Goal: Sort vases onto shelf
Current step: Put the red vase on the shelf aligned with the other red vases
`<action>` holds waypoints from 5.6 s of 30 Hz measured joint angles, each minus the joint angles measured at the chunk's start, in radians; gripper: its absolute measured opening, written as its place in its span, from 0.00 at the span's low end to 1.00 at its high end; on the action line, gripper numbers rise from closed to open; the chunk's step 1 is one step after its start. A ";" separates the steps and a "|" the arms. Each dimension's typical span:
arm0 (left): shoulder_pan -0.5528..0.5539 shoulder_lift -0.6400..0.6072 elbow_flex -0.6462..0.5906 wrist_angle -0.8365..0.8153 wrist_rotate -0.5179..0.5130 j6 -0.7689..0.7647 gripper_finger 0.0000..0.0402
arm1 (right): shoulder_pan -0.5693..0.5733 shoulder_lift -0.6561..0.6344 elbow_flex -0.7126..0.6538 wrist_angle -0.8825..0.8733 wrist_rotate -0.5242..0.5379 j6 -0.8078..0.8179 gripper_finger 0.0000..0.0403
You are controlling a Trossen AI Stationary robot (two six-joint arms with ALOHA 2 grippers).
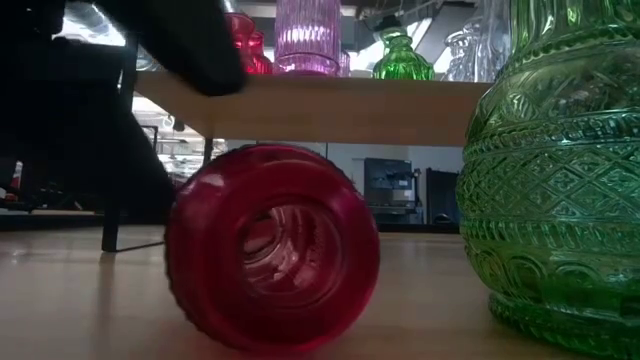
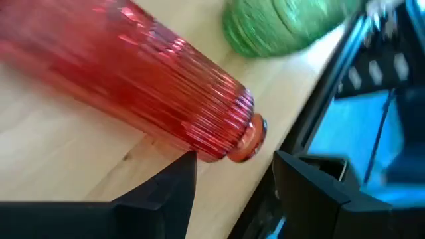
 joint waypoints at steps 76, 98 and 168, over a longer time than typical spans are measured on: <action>0.236 -0.039 0.002 -0.191 0.363 2.266 0.77 | -0.001 0.000 0.000 0.110 0.106 0.155 0.10; 0.281 0.100 0.188 -0.463 0.407 2.092 0.59 | 0.000 0.000 0.000 0.110 0.114 0.154 0.10; -0.034 -0.139 0.168 -0.986 -0.952 -0.396 0.59 | -0.001 -0.008 0.000 0.109 -0.018 -0.024 0.10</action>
